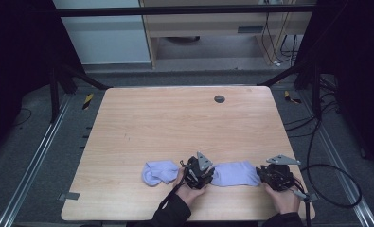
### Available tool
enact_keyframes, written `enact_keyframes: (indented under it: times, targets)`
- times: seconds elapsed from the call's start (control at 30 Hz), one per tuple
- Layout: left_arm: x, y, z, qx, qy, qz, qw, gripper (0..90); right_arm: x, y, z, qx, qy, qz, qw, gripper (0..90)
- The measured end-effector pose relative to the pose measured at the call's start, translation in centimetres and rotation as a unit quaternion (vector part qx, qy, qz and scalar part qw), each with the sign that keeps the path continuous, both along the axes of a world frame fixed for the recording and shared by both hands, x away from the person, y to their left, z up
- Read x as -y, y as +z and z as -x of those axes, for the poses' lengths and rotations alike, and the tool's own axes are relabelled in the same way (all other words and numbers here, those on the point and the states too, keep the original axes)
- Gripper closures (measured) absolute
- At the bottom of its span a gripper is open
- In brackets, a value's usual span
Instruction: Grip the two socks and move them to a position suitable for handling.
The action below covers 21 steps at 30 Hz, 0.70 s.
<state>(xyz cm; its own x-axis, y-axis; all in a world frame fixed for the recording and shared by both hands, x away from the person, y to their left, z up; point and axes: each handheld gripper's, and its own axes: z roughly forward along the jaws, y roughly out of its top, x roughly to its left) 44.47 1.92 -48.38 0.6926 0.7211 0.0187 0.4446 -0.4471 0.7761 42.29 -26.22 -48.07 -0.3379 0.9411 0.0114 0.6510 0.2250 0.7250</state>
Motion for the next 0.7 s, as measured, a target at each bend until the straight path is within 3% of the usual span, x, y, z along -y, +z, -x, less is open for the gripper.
enact_keyframes:
  times: [0.13,0.4,0.53,0.57,0.6,0.7]
  targets:
    - [-2.0,1.8,-0.2,0.015,0.001,0.015,0.9998,55.5,-0.1,0.7,0.2,0.031,0.011,-0.026,0.9991,63.7]
    - [-6.2,4.2,-0.4,0.027,0.002,0.023,0.9993,46.4,-1.4,1.5,0.3,0.047,0.048,-0.047,0.9966,57.8]
    - [-9.0,5.2,-0.2,0.030,0.016,0.022,0.9992,44.5,-2.5,2.1,0.3,0.055,0.068,-0.052,0.9948,52.7]
    - [-10.5,5.5,-0.1,0.033,0.029,0.022,0.9988,44.0,-3.1,2.4,0.2,0.055,0.076,-0.055,0.9940,51.5]
    - [-10.5,5.5,-0.1,0.033,0.029,0.022,0.9988,44.0,-3.1,2.4,0.2,0.055,0.076,-0.055,0.9940,51.5]
    - [-12.7,5.8,0.2,0.038,0.046,0.024,0.9979,43.8,-4.0,2.8,0.1,0.055,0.089,-0.057,0.9929,50.5]
